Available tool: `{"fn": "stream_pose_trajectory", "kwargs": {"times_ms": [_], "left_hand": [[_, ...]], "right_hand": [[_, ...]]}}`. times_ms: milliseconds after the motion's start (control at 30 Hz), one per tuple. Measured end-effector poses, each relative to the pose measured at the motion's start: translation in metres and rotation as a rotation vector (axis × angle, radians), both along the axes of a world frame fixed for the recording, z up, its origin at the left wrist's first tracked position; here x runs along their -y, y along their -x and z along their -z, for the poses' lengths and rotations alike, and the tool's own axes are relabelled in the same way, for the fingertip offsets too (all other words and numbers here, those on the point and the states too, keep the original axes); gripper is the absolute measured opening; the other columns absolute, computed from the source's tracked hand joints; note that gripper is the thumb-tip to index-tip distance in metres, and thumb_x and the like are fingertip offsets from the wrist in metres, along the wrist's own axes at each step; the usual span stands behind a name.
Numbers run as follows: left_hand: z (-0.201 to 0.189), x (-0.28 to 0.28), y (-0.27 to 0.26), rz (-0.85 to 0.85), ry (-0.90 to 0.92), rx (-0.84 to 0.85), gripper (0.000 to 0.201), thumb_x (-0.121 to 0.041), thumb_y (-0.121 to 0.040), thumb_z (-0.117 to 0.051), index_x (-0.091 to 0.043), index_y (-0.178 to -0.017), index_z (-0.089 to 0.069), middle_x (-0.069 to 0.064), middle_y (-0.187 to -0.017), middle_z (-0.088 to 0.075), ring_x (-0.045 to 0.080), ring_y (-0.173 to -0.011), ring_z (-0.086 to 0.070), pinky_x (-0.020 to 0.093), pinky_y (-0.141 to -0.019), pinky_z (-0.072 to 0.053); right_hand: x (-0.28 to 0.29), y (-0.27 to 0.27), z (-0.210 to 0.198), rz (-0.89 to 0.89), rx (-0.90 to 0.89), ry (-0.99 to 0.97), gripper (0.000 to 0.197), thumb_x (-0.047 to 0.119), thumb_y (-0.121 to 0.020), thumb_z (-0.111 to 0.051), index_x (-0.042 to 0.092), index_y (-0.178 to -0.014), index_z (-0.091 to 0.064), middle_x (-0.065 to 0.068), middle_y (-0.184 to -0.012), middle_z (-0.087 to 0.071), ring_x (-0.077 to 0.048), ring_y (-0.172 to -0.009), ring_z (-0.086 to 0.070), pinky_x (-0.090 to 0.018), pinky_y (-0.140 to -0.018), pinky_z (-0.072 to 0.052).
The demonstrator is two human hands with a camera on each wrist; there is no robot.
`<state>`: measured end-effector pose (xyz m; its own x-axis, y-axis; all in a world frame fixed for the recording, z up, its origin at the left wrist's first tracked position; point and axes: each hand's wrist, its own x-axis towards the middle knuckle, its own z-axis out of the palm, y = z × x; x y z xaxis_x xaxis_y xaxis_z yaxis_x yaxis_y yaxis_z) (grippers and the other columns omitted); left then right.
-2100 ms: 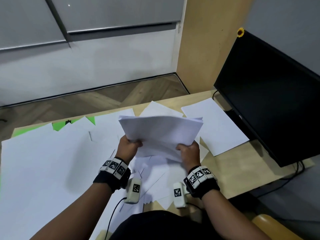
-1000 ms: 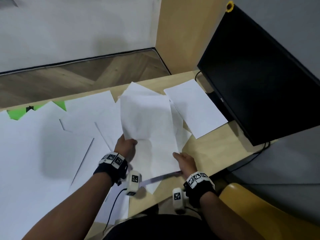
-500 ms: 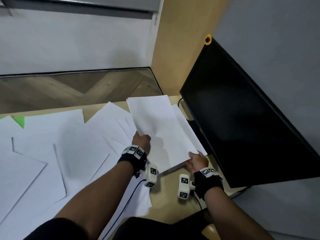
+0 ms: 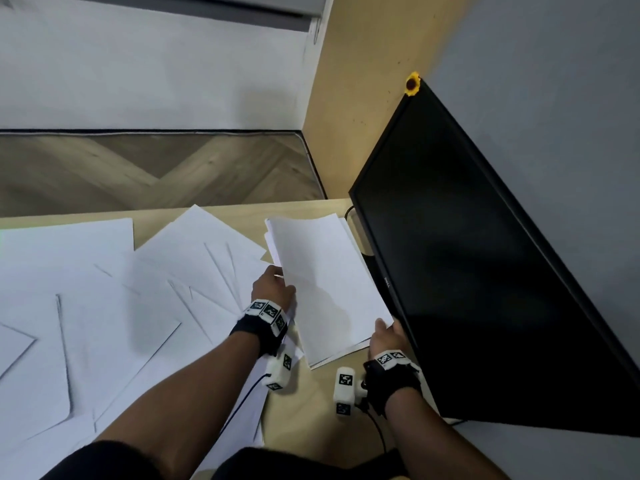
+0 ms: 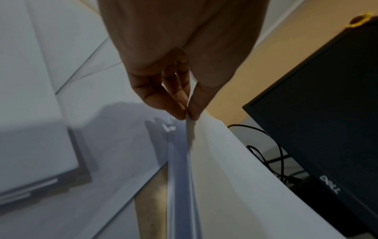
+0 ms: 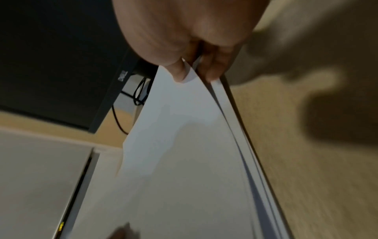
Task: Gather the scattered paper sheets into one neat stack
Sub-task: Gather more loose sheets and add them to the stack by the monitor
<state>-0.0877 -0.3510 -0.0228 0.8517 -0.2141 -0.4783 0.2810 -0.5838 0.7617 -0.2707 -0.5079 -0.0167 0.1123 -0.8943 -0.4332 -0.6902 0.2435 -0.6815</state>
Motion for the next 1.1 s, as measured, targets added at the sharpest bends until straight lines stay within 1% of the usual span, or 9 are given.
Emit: {"fn": "stream_pose_trajectory", "kwargs": {"times_ms": [167, 267, 400, 500, 667, 800, 967, 1033, 1100], "left_hand": [[0.008, 0.003, 0.004, 0.101, -0.166, 0.105, 0.053, -0.030, -0.083, -0.068, -0.011, -0.129, -0.052, 0.014, -0.126, -0.048, 0.035, -0.112, -0.055, 0.038, -0.092, -0.048], [0.009, 0.006, 0.010, 0.173, -0.233, 0.051, 0.054, -0.038, -0.083, -0.067, -0.005, -0.122, -0.051, 0.017, -0.124, -0.045, 0.040, -0.110, -0.055, 0.041, -0.091, -0.049], [0.003, 0.009, 0.013, 0.198, -0.223, -0.014, 0.050, -0.039, -0.086, -0.064, -0.003, -0.119, -0.054, 0.016, -0.123, -0.047, 0.036, -0.106, -0.058, 0.036, -0.086, -0.049], [0.003, 0.011, 0.013, 0.163, -0.200, -0.075, 0.054, -0.041, -0.084, -0.065, -0.004, -0.122, -0.055, 0.016, -0.123, -0.052, 0.034, -0.107, -0.059, 0.035, -0.084, -0.049], [0.003, 0.005, 0.016, 0.142, -0.165, -0.162, 0.054, -0.036, -0.085, -0.066, -0.008, -0.130, -0.053, 0.011, -0.131, -0.056, 0.030, -0.118, -0.055, 0.028, -0.083, -0.040], [-0.001, -0.003, 0.035, 0.168, -0.156, -0.172, 0.030, -0.037, -0.082, -0.068, -0.013, -0.098, -0.059, 0.007, -0.109, -0.062, 0.025, -0.092, -0.055, 0.025, -0.076, -0.042], [0.004, -0.008, 0.079, 0.303, -0.172, -0.190, 0.060, -0.048, -0.074, -0.068, -0.006, -0.115, -0.058, 0.011, -0.114, -0.060, 0.029, -0.102, -0.059, 0.028, -0.071, -0.043], [0.003, -0.012, 0.095, 0.338, -0.147, -0.184, 0.044, -0.046, -0.074, -0.069, -0.010, -0.098, -0.058, 0.007, -0.099, -0.061, 0.023, -0.087, -0.058, 0.026, -0.062, -0.039], [0.000, -0.016, 0.107, 0.350, -0.082, -0.213, 0.035, -0.042, -0.074, -0.072, -0.016, -0.076, -0.049, -0.001, -0.078, -0.055, 0.013, -0.069, -0.051, 0.023, -0.053, -0.034]], "right_hand": [[-0.001, -0.002, 0.012, -0.089, -0.136, 0.132, 0.049, 0.016, -0.090, -0.054, 0.030, -0.137, -0.053, -0.008, -0.131, -0.062, -0.032, -0.114, -0.061, -0.042, -0.097, -0.050], [0.000, 0.006, 0.014, -0.203, -0.238, 0.156, 0.063, 0.012, -0.089, -0.057, 0.025, -0.148, -0.040, -0.010, -0.145, -0.049, -0.034, -0.126, -0.052, -0.039, -0.101, -0.046], [0.005, 0.009, 0.009, -0.321, -0.390, 0.176, 0.075, 0.031, -0.086, -0.058, 0.022, -0.154, -0.027, -0.012, -0.145, -0.050, -0.036, -0.127, -0.051, -0.039, -0.101, -0.042], [0.008, 0.007, 0.007, -0.349, -0.409, 0.142, 0.071, 0.043, -0.088, -0.057, 0.019, -0.150, -0.033, -0.013, -0.144, -0.050, -0.036, -0.128, -0.049, -0.041, -0.101, -0.041], [0.008, 0.019, 0.008, -0.328, -0.379, 0.088, 0.051, 0.022, -0.084, -0.058, 0.021, -0.134, -0.051, -0.010, -0.131, -0.058, -0.032, -0.116, -0.057, -0.030, -0.085, -0.045], [0.005, 0.036, 0.031, -0.267, -0.261, 0.058, 0.058, 0.026, -0.069, -0.051, 0.029, -0.127, -0.053, -0.005, -0.127, -0.060, -0.031, -0.109, -0.060, -0.037, -0.087, -0.053], [-0.006, 0.062, 0.029, -0.079, -0.117, 0.074, 0.060, 0.012, -0.076, -0.048, 0.030, -0.133, -0.057, -0.003, -0.126, -0.062, -0.031, -0.106, -0.063, -0.040, -0.091, -0.054], [-0.005, 0.073, 0.027, 0.004, -0.099, 0.052, 0.064, 0.017, -0.071, -0.047, 0.029, -0.133, -0.057, -0.009, -0.124, -0.064, -0.035, -0.099, -0.064, -0.043, -0.089, -0.054], [-0.006, 0.082, 0.025, 0.073, -0.124, 0.039, 0.071, 0.025, -0.066, -0.046, 0.017, -0.136, -0.054, -0.018, -0.129, -0.060, -0.039, -0.109, -0.060, -0.045, -0.096, -0.049]]}}
